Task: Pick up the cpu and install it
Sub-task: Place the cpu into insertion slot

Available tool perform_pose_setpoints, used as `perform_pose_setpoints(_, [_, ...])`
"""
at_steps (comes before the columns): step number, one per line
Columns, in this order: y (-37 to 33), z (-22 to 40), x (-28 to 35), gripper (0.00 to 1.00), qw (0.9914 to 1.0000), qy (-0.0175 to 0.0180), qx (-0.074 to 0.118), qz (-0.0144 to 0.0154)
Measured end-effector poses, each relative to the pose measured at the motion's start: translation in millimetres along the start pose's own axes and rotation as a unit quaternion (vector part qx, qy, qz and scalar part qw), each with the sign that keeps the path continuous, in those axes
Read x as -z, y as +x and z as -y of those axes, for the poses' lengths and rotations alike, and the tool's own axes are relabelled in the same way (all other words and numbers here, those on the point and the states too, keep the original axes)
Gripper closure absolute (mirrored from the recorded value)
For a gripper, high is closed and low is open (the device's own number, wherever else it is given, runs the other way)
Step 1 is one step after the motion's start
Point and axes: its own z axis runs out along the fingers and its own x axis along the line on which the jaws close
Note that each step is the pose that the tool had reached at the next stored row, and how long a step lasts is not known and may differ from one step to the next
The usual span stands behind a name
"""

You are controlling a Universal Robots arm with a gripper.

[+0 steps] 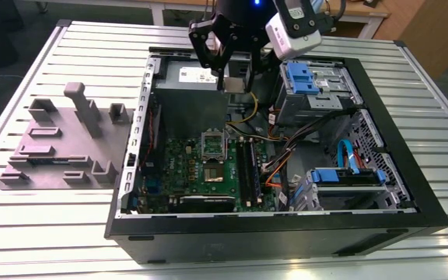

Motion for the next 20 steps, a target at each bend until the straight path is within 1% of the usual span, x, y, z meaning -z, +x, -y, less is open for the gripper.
perform_pose_setpoints(6, [-0.2,3.6,-3.4,0.53,1.0,0.0001,0.0,0.0])
perform_pose_setpoints(9, [0.0,8.0,-6.4,0.53,1.0,0.0,0.0,0.0001])
perform_pose_setpoints(13, [-0.1,13.3,-12.4,0.53,1.0,-0.0001,0.0,0.0003])
perform_pose_setpoints(16, [-0.2,14.6,-16.5,0.53,1.0,0.0,0.0,0.0005])
perform_pose_setpoints(20, [-0.3,14.6,-16.7,0.53,1.0,0.0001,0.0,0.0004])
